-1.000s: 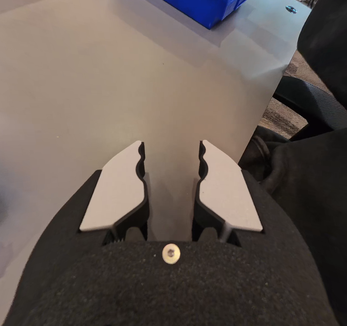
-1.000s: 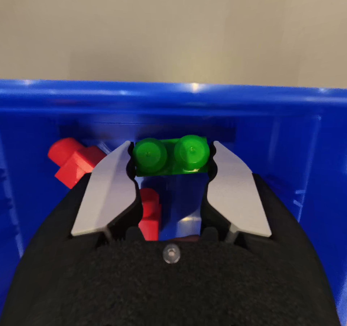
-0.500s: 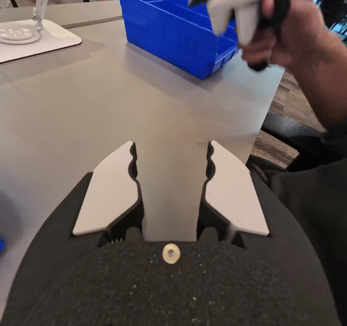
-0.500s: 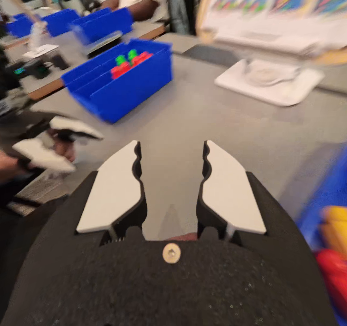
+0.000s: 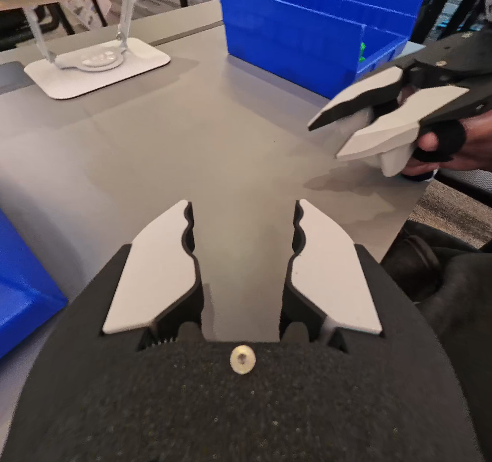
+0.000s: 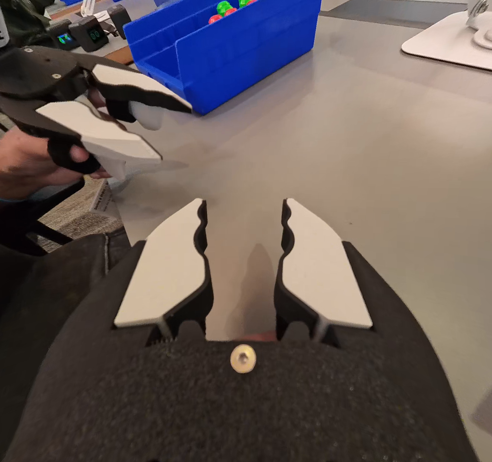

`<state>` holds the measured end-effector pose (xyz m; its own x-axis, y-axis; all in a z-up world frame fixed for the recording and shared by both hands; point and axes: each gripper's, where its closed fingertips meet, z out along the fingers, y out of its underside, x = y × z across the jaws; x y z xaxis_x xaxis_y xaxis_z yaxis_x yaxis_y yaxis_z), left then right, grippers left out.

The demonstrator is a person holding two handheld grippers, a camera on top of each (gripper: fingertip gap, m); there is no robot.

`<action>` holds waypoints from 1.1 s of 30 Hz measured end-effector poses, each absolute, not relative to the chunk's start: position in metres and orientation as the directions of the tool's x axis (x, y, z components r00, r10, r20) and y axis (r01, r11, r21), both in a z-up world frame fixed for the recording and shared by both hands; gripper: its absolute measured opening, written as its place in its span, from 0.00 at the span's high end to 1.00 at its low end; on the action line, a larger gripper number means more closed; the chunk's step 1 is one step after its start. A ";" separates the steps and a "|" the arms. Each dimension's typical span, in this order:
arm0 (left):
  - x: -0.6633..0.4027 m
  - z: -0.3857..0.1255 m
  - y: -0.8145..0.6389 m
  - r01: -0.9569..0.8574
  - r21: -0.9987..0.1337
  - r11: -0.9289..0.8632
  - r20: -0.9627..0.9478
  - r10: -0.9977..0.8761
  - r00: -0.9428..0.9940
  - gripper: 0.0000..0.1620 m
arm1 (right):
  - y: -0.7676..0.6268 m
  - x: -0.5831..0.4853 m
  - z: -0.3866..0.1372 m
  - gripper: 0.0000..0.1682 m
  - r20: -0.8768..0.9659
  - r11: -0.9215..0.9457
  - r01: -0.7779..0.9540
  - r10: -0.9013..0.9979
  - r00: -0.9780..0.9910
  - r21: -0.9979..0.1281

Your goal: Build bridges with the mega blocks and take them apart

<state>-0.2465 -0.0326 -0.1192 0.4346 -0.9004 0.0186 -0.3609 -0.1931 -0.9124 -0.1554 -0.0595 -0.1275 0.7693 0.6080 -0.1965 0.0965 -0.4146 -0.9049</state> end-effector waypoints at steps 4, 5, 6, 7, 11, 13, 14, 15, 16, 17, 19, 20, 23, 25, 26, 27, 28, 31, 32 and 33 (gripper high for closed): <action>-0.271 -0.092 -0.011 -0.353 -0.912 -0.210 -0.018 -0.838 0.545 0.56 | -0.058 -0.150 -0.125 0.68 -0.193 -0.406 0.090 0.603 0.774 -0.910; -0.283 -0.080 -0.002 -0.343 -0.918 -0.200 -0.041 -0.810 0.585 0.57 | -0.057 -0.149 -0.124 0.68 -0.195 -0.406 0.087 0.602 0.774 -0.910; -0.297 -0.068 0.007 -0.333 -0.923 -0.194 -0.061 -0.779 0.624 0.57 | -0.057 -0.147 -0.124 0.68 -0.201 -0.407 0.079 0.600 0.774 -0.910; -0.311 -0.058 0.018 -0.330 -0.923 -0.199 -0.076 -0.746 0.662 0.57 | -0.057 -0.147 -0.125 0.68 -0.211 -0.413 0.072 0.599 0.772 -0.908; -0.366 -0.044 0.076 -0.384 -0.880 -0.281 -0.136 -0.626 0.768 0.56 | -0.056 -0.143 -0.128 0.69 -0.216 -0.422 0.074 0.597 0.772 -0.903; -0.386 -0.050 0.107 -0.426 -0.840 -0.335 -0.169 -0.585 0.793 0.56 | -0.055 -0.141 -0.130 0.69 -0.205 -0.422 0.085 0.594 0.778 -0.902; -0.392 -0.054 0.121 -0.439 -0.823 -0.360 -0.176 -0.573 0.800 0.56 | -0.055 -0.140 -0.131 0.69 -0.203 -0.426 0.089 0.593 0.779 -0.901; -0.398 -0.058 0.135 -0.446 -0.808 -0.385 -0.180 -0.560 0.809 0.56 | -0.055 -0.140 -0.131 0.69 -0.205 -0.428 0.088 0.592 0.780 -0.899; -0.405 -0.063 0.149 -0.451 -0.789 -0.417 -0.186 -0.537 0.823 0.57 | -0.055 -0.140 -0.131 0.69 -0.210 -0.430 0.085 0.591 0.779 -0.899; -0.414 -0.069 0.163 -0.450 -0.770 -0.453 -0.192 -0.507 0.840 0.56 | -0.055 -0.140 -0.131 0.69 -0.213 -0.434 0.084 0.591 0.778 -0.897; -0.426 -0.083 0.188 -0.429 -0.737 -0.522 -0.185 -0.455 0.871 0.58 | -0.056 -0.141 -0.131 0.69 -0.212 -0.434 0.086 0.592 0.778 -0.897; -0.431 -0.091 0.200 -0.412 -0.721 -0.557 -0.175 -0.430 0.886 0.59 | -0.056 -0.141 -0.131 0.69 -0.211 -0.434 0.087 0.592 0.778 -0.897; -0.435 -0.119 0.221 -0.363 -0.665 -0.653 -0.111 -0.394 0.913 0.59 | -0.057 -0.142 -0.132 0.69 -0.218 -0.442 0.088 0.595 0.773 -0.893; -0.431 -0.134 0.226 -0.328 -0.644 -0.691 -0.059 -0.382 0.922 0.59 | -0.058 -0.142 -0.132 0.69 -0.219 -0.442 0.089 0.596 0.772 -0.893; -0.429 -0.139 0.228 -0.310 -0.641 -0.702 -0.041 -0.372 0.927 0.60 | -0.059 -0.141 -0.131 0.69 -0.217 -0.440 0.090 0.597 0.773 -0.893; -0.428 -0.144 0.230 -0.298 -0.637 -0.711 -0.035 -0.360 0.932 0.60 | -0.059 -0.141 -0.131 0.69 -0.216 -0.439 0.089 0.597 0.773 -0.894; -0.428 -0.149 0.231 -0.295 -0.627 -0.721 -0.037 -0.350 0.936 0.60 | -0.059 -0.141 -0.131 0.69 -0.218 -0.440 0.088 0.598 0.771 -0.894; -0.433 -0.165 0.231 -0.317 -0.559 -0.766 -0.081 -0.330 0.941 0.59 | -0.060 -0.142 -0.132 0.70 -0.225 -0.447 0.090 0.602 0.766 -0.890; -0.435 -0.167 0.232 -0.326 -0.546 -0.772 -0.103 -0.324 0.940 0.61 | -0.060 -0.142 -0.132 0.70 -0.224 -0.448 0.093 0.604 0.764 -0.889; -0.438 -0.169 0.233 -0.337 -0.532 -0.776 -0.128 -0.320 0.939 0.65 | -0.061 -0.143 -0.132 0.70 -0.222 -0.447 0.097 0.608 0.763 -0.889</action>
